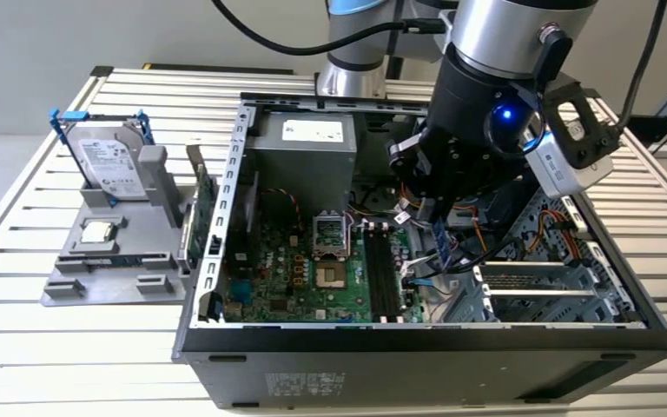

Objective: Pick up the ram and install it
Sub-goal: 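Insert the ram into the slot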

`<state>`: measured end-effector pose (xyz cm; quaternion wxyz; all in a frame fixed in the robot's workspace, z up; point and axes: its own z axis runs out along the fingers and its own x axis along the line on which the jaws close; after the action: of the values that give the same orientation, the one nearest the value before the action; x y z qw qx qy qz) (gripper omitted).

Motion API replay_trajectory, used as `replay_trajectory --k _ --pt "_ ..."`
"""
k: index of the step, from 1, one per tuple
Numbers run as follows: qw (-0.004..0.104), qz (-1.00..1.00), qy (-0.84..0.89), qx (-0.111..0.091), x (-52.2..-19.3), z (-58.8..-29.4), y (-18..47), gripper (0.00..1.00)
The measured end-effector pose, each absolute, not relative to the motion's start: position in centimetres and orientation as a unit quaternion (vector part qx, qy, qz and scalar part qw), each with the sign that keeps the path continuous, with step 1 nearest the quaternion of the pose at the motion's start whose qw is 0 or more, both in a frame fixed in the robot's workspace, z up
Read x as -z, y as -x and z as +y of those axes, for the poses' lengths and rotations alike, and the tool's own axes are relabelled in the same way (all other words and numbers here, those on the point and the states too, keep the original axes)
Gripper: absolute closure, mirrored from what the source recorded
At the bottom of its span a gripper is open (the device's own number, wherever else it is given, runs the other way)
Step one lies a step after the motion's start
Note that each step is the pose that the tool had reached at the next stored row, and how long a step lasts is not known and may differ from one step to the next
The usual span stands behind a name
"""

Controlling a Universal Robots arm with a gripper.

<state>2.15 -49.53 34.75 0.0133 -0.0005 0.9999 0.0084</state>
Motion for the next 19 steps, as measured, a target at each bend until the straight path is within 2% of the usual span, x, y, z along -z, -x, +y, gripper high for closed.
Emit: replay_trajectory --k 19 --pt "0.014 1.000 -0.020 -0.008 -34.35 -49.53 -1.98 1.00"
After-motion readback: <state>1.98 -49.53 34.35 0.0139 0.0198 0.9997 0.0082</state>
